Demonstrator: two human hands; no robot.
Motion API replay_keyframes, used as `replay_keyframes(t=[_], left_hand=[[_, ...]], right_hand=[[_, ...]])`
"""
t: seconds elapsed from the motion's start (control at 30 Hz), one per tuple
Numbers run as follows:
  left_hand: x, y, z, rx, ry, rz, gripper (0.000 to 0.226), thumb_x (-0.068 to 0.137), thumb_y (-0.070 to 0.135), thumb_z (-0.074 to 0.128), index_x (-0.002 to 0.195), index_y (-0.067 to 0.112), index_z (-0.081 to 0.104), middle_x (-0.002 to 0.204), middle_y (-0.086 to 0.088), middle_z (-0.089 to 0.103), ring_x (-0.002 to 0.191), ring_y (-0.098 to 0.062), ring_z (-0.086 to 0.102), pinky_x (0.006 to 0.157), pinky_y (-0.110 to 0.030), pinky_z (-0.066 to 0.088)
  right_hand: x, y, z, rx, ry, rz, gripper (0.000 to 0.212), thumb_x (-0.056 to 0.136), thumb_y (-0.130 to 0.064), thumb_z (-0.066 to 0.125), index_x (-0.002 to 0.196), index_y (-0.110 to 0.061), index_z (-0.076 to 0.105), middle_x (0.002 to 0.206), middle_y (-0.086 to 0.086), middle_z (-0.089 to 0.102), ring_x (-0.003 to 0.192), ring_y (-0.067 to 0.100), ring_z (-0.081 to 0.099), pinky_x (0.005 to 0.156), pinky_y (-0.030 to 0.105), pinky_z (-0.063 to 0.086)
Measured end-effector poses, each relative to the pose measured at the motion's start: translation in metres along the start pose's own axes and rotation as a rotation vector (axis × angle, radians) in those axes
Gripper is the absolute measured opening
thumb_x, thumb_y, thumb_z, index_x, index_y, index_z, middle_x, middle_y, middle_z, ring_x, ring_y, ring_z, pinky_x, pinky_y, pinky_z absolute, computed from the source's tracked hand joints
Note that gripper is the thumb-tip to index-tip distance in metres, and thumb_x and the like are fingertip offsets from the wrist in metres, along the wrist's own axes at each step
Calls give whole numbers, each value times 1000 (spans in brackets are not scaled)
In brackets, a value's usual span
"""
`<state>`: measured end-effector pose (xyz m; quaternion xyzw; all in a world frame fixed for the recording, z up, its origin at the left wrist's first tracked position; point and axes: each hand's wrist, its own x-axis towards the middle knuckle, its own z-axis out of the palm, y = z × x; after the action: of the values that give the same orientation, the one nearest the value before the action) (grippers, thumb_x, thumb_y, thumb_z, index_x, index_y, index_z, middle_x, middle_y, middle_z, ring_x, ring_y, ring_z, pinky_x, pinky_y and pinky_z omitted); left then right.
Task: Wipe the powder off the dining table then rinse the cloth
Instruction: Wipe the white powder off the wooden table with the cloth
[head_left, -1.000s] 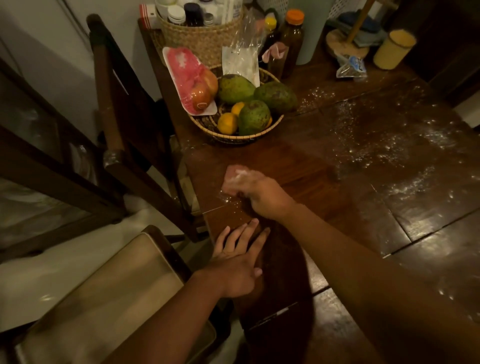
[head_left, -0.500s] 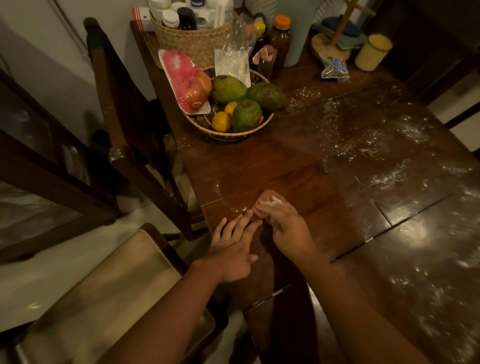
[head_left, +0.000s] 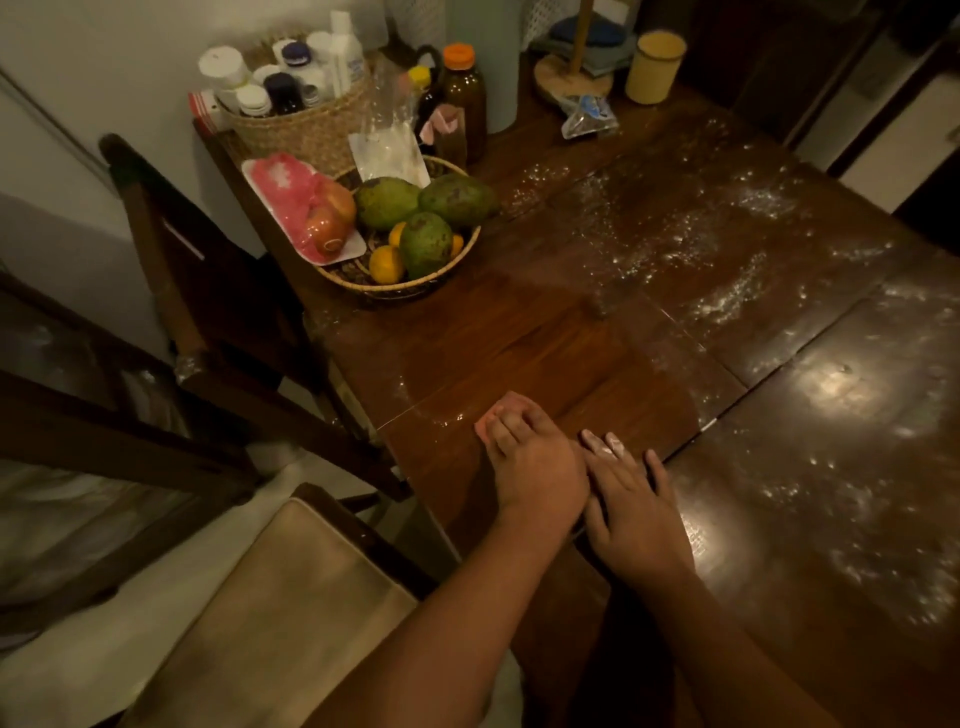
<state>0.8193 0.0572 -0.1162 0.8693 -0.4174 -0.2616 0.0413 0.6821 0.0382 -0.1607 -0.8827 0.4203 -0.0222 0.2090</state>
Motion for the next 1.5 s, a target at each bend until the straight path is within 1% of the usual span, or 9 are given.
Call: replay_keyframes(t=[0.13, 0.2, 0.27, 0.33, 0.53, 0.73, 0.97, 1.2, 1.5], left_hand=[[38, -26, -21, 123, 43, 73, 124, 61, 39, 89, 150, 1, 12, 153, -24, 25, 144, -41, 20, 120, -51, 18], [60, -51, -44, 107, 48, 106, 100, 65, 26, 88, 145, 9, 30, 149, -15, 35, 137, -34, 37, 112, -46, 38], [85, -82, -71, -81, 31, 92, 65, 76, 8, 77, 131, 21, 46, 137, -9, 46, 106, -25, 61, 78, -37, 60], [107, -114, -91, -225, 78, 88, 48, 83, 1, 61, 122, 28, 50, 129, -5, 50, 82, -22, 65, 54, -33, 60], [131, -168, -87, -77, 303, 153, 56, 86, 5, 44, 139, 23, 43, 143, -8, 47, 126, -30, 51, 104, -50, 44], [36, -141, -15, -62, 226, 259, 53, 90, 43, 28, 142, 40, 38, 146, 9, 42, 131, -14, 45, 100, -39, 49], [17, -137, -28, -197, -6, 691, 47, 92, 2, 44, 128, 27, 59, 144, 12, 49, 142, -10, 33, 119, -42, 29], [126, -68, -41, -190, 348, 138, 44, 99, 5, 43, 140, 21, 50, 147, -5, 45, 139, -25, 37, 112, -41, 36], [33, -105, -8, -140, -69, 914, 64, 85, -13, 51, 134, 28, 55, 144, 9, 51, 142, -9, 35, 119, -43, 28]], right_hand=[[1, 1, -1, -13, -16, 8, 57, 96, -42, 24, 152, -42, 29, 162, -19, 22, 152, 2, 7, 124, 46, 2], [0, 2, -1, -6, -17, 1, 56, 97, -44, 22, 153, -42, 28, 163, -19, 21, 152, 3, 5, 123, 49, 3], [0, 3, -1, -4, -19, 1, 56, 97, -44, 21, 153, -42, 27, 163, -18, 20, 152, 3, 3, 123, 50, 2], [0, 4, -1, -2, -22, 4, 56, 97, -45, 22, 153, -42, 27, 163, -18, 20, 152, 2, 3, 123, 50, 2], [-1, 3, 0, 20, 2, 3, 56, 97, -44, 25, 153, -40, 30, 162, -16, 24, 152, 4, 7, 123, 52, 6], [-1, 2, 0, 13, 10, 9, 55, 97, -43, 27, 152, -40, 31, 162, -16, 26, 152, 4, 9, 122, 52, 7], [0, 1, 1, 50, 43, 45, 56, 97, -40, 33, 152, -34, 34, 163, -12, 24, 152, 2, 9, 125, 45, 5], [-1, -2, 0, 105, 96, 134, 60, 95, -37, 38, 154, -29, 32, 165, -5, 21, 153, 5, 5, 126, 39, 2], [2, -3, -1, 114, 133, 203, 64, 92, -35, 37, 154, -19, 30, 165, 2, 23, 154, 12, 8, 126, 37, 3]])
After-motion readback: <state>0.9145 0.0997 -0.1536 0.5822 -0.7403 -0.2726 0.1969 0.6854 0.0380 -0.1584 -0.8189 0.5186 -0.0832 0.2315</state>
